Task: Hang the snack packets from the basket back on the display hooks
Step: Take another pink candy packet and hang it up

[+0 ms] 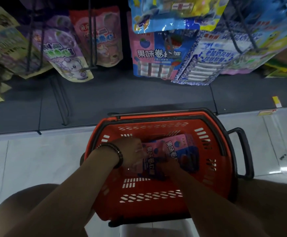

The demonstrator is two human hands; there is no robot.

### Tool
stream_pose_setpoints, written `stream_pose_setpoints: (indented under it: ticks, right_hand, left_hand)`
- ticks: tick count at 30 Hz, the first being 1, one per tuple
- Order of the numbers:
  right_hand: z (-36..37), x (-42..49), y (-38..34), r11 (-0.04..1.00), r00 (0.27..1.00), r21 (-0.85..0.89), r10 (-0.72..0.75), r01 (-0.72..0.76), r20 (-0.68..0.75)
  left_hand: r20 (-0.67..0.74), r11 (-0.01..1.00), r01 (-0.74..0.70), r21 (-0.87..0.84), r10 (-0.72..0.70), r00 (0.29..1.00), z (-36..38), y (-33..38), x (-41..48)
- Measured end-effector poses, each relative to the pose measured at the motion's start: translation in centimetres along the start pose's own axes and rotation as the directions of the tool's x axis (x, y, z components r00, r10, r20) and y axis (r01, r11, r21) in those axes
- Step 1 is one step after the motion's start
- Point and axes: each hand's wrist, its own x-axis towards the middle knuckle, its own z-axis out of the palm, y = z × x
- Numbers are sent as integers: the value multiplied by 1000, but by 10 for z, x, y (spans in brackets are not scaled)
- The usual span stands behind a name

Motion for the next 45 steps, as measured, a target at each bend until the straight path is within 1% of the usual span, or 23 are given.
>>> stream_pose_setpoints:
  ticks: [2, 4, 5, 6, 7, 8, 11, 16, 20, 22, 24, 25, 28, 30, 31, 32, 33, 36, 39, 41, 42, 44, 45]
  right_hand:
    - [-1, -3, -3, 997, 998, -78, -15, 10, -62]
    - [-3, -11, -4, 994, 996, -83, -75, 71, -48]
    - [-5, -18, -8, 994, 994, 17, -104, 105, -29]
    - [-6, -24, -10, 958, 987, 241, -143, 155, -66]
    - [-14, -32, -13, 886, 987, 436, -129, 158, -95]
    - [-18, -38, -12, 822, 979, 532, -184, 203, -90]
    - [-31, -67, -18, 866, 971, 438, -225, 240, -87]
    - [-79, -126, -31, 851, 915, 339, -393, 400, -92]
    - [-118, -183, -55, 796, 816, 228, -578, 561, 11]
    - [-132, -210, -63, 763, 773, 224, -632, 607, 57]
    - [-140, -235, -68, 720, 726, 212, -685, 661, 62]
    - [-142, -245, -68, 702, 711, 192, -702, 685, 28]
    - [-143, -270, -64, 642, 677, 216, -696, 736, -238]
    - [-139, -282, -51, 544, 663, 378, -610, 749, -434]
    - [-134, -285, -43, 481, 686, 495, -572, 724, -449]
    - [-128, -289, -34, 442, 726, 598, -558, 669, -401]
    - [-118, -292, -26, 447, 758, 651, -564, 613, -327]
    - [-88, -298, -11, 546, 779, 604, -589, 581, -217]
    - [-71, -300, -11, 523, 772, 589, -551, 616, -318]
    - [-66, -301, -14, 482, 746, 584, -537, 654, -393]
    - [-64, -302, -18, 463, 734, 579, -523, 671, -433]
    - [-60, -303, -26, 410, 698, 569, -497, 713, -516]
    - [-57, -303, -31, 391, 676, 554, -491, 735, -550]
  left_hand:
    - [4, 1000, 4, -6, -4, 1000, 2, -1, 2]
    - [14, 1000, 3, -12, -2, 1000, 6, -3, 3]
    - [18, 1000, 4, -17, -3, 1000, 9, -5, 3]
    - [17, 1000, 6, -18, -6, 1000, 11, -8, 3]
    - [8, 1000, 9, -15, -9, 1000, 14, -11, 2]
    - [-12, 1000, 19, -11, -20, 1000, 17, -15, 2]
    - [-89, 997, 66, -47, -70, 994, 26, -25, -1]
    - [-257, 990, 36, -138, -70, 964, 37, -23, -25]
    - [-420, 969, -146, -200, 50, 906, 40, -3, -59]
    - [-531, 947, -249, -204, 107, 841, 44, 8, -79]
    - [-625, 876, -356, -326, 84, 776, 55, 16, -99]
    - [-643, 802, -426, -419, 70, 763, 62, 19, -108]
    - [-652, 536, -551, -640, 3, 758, 79, 27, -132]
    - [-673, 431, -591, -682, -51, 738, 84, 32, -143]
    - [-694, 405, -615, -677, -71, 717, 85, 34, -149]
    - [-712, 383, -636, -670, -89, 696, 86, 36, -153]
    - [-722, 356, -651, -670, -110, 683, 88, 38, -157]
    - [-709, 281, -653, -703, -200, 677, 96, 45, -164]
    - [-677, 226, -639, -735, -263, 687, 103, 51, -165]
    - [-710, 230, -679, -697, -354, 609, 107, 55, -167]
    - [-737, 279, -697, -661, -416, 533, 110, 56, -167]
    - [-813, 497, -650, -574, -439, 382, 114, 55, -168]
    - [-856, 591, -619, -517, -371, 360, 117, 55, -168]
